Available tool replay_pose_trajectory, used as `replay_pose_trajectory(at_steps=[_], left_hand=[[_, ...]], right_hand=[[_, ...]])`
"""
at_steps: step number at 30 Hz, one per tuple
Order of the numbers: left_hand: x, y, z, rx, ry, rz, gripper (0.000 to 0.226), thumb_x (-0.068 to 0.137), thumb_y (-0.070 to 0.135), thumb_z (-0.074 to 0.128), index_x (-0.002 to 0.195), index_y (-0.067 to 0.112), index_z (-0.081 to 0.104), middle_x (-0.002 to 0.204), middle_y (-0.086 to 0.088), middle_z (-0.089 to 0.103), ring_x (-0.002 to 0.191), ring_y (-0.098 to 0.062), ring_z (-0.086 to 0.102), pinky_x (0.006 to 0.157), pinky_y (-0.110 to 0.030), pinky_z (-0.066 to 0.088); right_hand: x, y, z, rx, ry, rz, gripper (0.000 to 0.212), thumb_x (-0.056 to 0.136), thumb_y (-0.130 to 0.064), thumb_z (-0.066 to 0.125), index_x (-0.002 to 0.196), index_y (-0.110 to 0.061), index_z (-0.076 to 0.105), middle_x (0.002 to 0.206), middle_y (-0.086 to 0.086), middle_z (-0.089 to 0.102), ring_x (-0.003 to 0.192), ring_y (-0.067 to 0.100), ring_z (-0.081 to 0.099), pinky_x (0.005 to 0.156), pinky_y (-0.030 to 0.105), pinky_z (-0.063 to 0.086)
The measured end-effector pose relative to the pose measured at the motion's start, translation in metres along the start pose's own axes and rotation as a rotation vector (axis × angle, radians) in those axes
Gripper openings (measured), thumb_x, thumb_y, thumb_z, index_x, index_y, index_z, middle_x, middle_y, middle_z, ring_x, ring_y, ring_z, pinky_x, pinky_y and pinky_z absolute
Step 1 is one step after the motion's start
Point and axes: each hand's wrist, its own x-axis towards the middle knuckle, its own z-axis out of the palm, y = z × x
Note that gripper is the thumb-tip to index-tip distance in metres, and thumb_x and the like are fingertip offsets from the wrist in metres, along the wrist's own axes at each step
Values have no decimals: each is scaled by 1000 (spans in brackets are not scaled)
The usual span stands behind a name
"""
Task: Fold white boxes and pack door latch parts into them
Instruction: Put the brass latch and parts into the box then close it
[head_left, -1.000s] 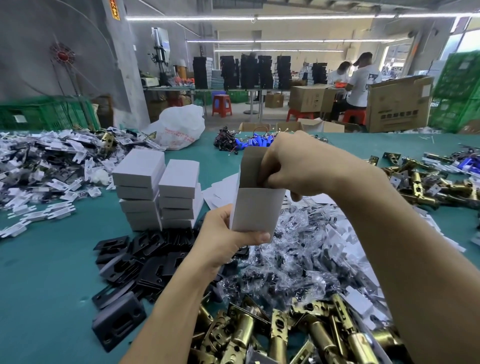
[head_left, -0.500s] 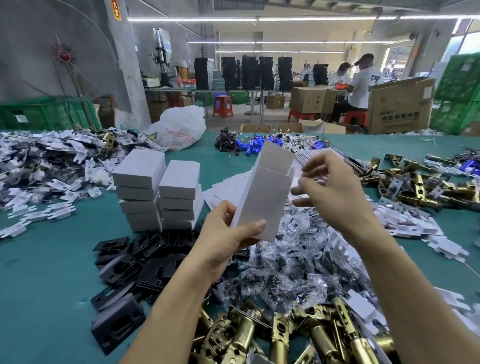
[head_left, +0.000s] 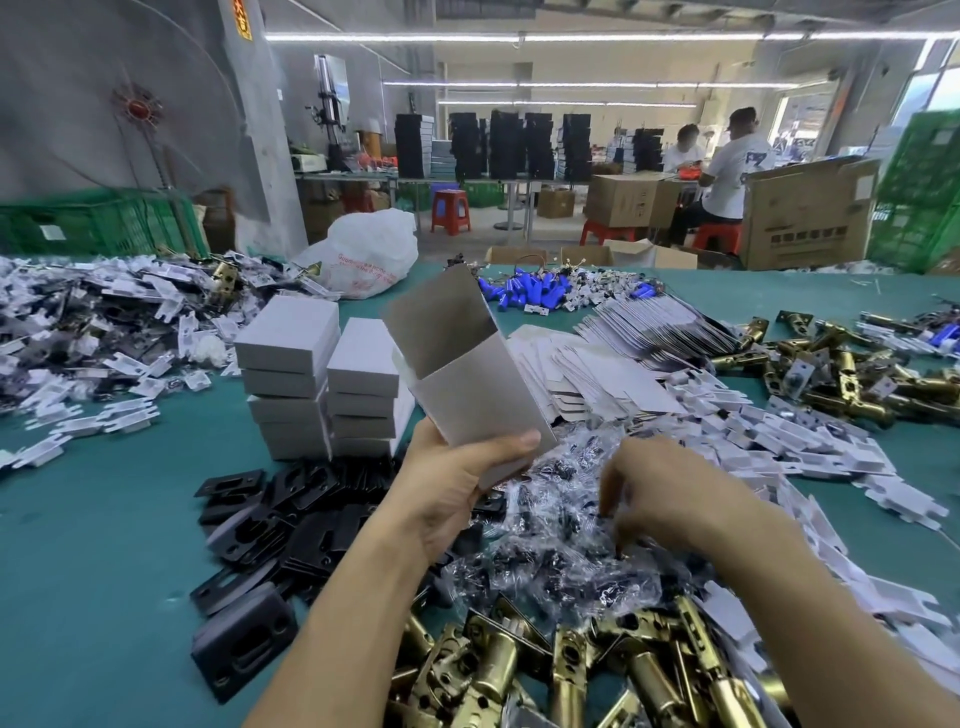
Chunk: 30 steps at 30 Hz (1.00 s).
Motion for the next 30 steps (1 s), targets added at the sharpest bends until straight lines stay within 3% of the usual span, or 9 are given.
replay_pose_trajectory(at_steps=[3,6,8,10,12,15,19,24,30], left_hand=[[-1,2,0,73,12,-29,68,42,15,92,105,7,67,92,-7,78,84,-26,76,58,-34,60],[-1,2,-2,136,34,-66,76,40,22,94,108,7,65,91,-5,78,83,-27,77,57,-37,62],[-1,1,-4,184,28,-89,69,44,18,92,107,9,64,88,-2,78,81,-25,77,58,-37,62],[-2,1,-4,251,1,-115,64,46,18,92,104,10,66,86,0,78,78,-23,77,59,-38,62],[-3,1,-4,312,-37,-123,61,45,20,91,100,9,67,83,1,78,76,-21,76,59,-37,63],[-5,0,-3,374,-82,-100,49,52,18,91,96,9,71,84,-2,78,74,-20,76,62,-39,63],[-5,-1,-5,407,-104,-96,34,68,8,89,99,8,75,91,-9,77,79,-22,76,62,-36,61],[-5,0,-4,411,-120,-75,44,63,15,92,103,6,75,97,-11,76,85,-24,75,62,-34,59],[-5,-2,-5,429,-103,-63,28,73,7,88,98,7,75,86,-5,76,76,-21,75,59,-34,59]], right_hand=[[3,5,-9,76,145,-52,8,80,-21,79,86,-26,76,87,-7,74,79,9,69,80,37,59],[-3,4,-27,365,306,-202,14,85,-22,76,80,-35,71,74,-17,69,66,-1,66,63,18,56],[-11,-3,-43,627,518,-332,15,84,-23,73,80,-36,67,74,-19,68,70,-5,66,62,10,52],[-20,-16,-60,809,689,-459,8,82,-29,72,83,-36,68,75,-18,70,73,-2,68,68,12,54],[-23,-30,-69,784,757,-509,2,83,-29,73,84,-30,72,75,-14,71,72,3,69,68,18,56],[-15,-48,-73,619,729,-463,12,83,-28,78,86,-17,77,72,-8,71,66,5,67,66,24,56],[-3,-61,-60,518,670,-400,18,80,-34,78,89,-23,68,71,-7,67,81,21,65,72,39,54],[5,-64,-48,397,734,-319,25,80,-42,77,76,-21,65,73,-9,65,81,19,62,70,40,54],[3,-62,-56,413,440,-396,38,92,-49,61,68,-23,73,67,-4,68,69,17,62,65,39,52]])
